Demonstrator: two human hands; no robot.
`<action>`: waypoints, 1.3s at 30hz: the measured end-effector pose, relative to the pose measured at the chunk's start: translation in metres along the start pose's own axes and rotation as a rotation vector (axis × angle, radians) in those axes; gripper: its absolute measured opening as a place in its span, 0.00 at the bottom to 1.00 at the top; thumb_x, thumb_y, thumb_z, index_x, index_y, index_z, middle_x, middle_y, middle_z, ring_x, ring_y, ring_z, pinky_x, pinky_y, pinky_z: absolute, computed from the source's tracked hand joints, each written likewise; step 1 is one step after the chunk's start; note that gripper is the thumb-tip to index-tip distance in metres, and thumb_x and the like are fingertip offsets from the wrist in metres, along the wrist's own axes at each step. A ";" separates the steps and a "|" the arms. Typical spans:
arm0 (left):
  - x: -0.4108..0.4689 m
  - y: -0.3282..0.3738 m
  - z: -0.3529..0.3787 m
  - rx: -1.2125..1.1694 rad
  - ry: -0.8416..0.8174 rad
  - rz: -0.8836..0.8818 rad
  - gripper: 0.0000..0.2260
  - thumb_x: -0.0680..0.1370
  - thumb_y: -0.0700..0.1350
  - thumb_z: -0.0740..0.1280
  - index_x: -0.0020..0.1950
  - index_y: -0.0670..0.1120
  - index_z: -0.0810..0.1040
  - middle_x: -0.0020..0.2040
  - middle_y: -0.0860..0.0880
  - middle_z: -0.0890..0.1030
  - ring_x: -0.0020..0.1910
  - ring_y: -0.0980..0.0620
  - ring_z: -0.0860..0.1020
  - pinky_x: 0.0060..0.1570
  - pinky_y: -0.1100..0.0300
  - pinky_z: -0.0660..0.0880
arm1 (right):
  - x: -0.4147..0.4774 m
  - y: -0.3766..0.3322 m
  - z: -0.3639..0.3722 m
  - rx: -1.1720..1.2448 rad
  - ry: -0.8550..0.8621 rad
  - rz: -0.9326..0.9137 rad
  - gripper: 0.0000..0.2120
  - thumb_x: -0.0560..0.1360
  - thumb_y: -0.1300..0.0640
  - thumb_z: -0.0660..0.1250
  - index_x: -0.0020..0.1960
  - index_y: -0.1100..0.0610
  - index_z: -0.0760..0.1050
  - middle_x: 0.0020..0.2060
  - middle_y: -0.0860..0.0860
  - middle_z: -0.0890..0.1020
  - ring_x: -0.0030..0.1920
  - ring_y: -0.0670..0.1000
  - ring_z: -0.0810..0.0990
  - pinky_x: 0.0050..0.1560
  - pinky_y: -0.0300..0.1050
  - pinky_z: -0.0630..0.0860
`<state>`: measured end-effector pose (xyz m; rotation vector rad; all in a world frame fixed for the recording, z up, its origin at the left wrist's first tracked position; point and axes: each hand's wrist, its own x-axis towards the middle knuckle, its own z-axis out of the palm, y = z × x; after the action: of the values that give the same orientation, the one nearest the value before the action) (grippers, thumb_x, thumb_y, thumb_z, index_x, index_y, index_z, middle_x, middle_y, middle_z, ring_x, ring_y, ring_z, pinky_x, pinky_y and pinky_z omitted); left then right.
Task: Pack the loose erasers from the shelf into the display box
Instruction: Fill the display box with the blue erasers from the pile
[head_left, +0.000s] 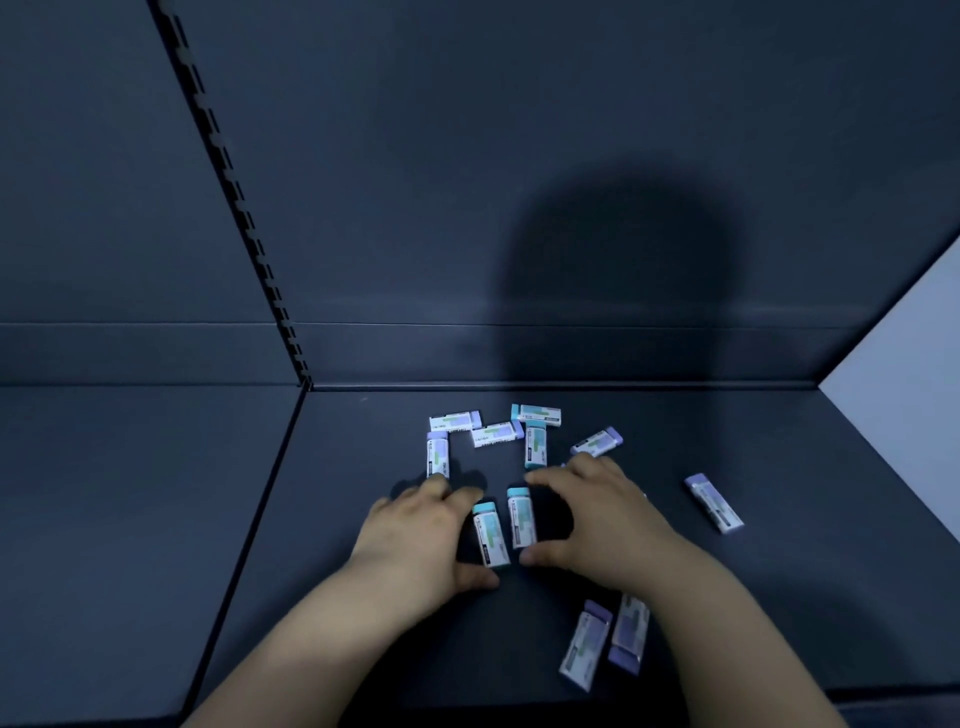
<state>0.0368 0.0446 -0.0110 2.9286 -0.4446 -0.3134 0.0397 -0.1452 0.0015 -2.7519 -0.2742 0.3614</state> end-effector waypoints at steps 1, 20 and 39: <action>0.001 0.000 0.000 -0.004 -0.007 0.002 0.38 0.68 0.66 0.67 0.74 0.58 0.56 0.67 0.53 0.65 0.68 0.51 0.63 0.62 0.57 0.61 | 0.003 0.001 -0.001 -0.010 -0.026 -0.006 0.36 0.64 0.36 0.71 0.69 0.40 0.63 0.58 0.45 0.67 0.64 0.47 0.62 0.63 0.41 0.62; -0.020 -0.003 0.000 -0.172 0.333 0.009 0.32 0.66 0.60 0.71 0.68 0.62 0.64 0.52 0.58 0.69 0.58 0.55 0.71 0.52 0.59 0.62 | -0.006 -0.003 0.000 0.047 0.137 -0.148 0.35 0.65 0.38 0.71 0.69 0.36 0.61 0.49 0.40 0.66 0.58 0.43 0.64 0.60 0.38 0.63; -0.100 -0.177 -0.039 -0.168 0.250 0.193 0.32 0.68 0.61 0.70 0.69 0.65 0.62 0.53 0.60 0.70 0.56 0.58 0.70 0.51 0.62 0.59 | -0.014 -0.193 0.076 0.172 0.349 -0.062 0.35 0.68 0.42 0.71 0.70 0.34 0.58 0.45 0.40 0.65 0.49 0.40 0.64 0.52 0.32 0.63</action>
<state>0.0011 0.2470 0.0106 2.6870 -0.6229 0.0398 -0.0229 0.0528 0.0060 -2.5710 -0.2239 -0.1083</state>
